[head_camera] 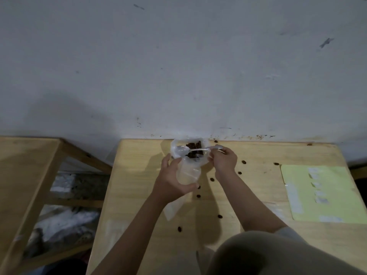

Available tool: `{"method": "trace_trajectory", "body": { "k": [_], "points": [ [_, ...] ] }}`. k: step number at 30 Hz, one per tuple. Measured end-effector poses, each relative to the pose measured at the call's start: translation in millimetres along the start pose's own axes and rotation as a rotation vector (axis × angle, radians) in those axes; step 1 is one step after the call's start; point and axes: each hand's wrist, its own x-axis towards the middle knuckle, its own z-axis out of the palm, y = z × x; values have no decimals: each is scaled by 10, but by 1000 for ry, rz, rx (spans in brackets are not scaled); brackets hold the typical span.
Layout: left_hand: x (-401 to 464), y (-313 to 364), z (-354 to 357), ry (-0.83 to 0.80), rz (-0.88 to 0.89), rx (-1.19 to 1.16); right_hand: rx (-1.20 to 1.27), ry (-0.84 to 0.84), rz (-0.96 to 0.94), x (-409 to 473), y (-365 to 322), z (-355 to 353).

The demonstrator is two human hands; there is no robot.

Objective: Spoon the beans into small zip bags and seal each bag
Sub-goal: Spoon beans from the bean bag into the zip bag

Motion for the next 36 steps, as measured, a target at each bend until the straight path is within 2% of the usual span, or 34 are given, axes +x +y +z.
{"method": "trace_trajectory", "body": {
  "k": [4, 8, 10, 15, 18, 20, 24, 31, 36],
  "points": [
    [174, -13, 21, -67, -35, 10, -129, -119, -129, 23, -18, -8],
    [244, -6, 35, -98, -92, 5, -318, -119, -396, -14, 17, -29],
    [253, 1, 33, -90, -89, -13, -352, -125, -568, -87, 0, -53],
    [224, 25, 9, -55, -36, -17, -563, -123, -1192, -228, -38, -241],
    [193, 47, 7, -32, 26, 1, -594, -41, -1328, -238, -7, -373],
    [170, 64, 13, -19, 74, 32, -590, -21, -1279, -231, 11, -424],
    [113, 87, 33, -15, 177, 57, -528, -16, -1059, -214, 5, -415],
    [101, 12, 91, 4, 320, 47, -254, -28, -423, 46, 16, -380],
    [113, -20, 99, 6, 273, 11, -44, 17, -108, 48, 81, -319]
  ]
}}
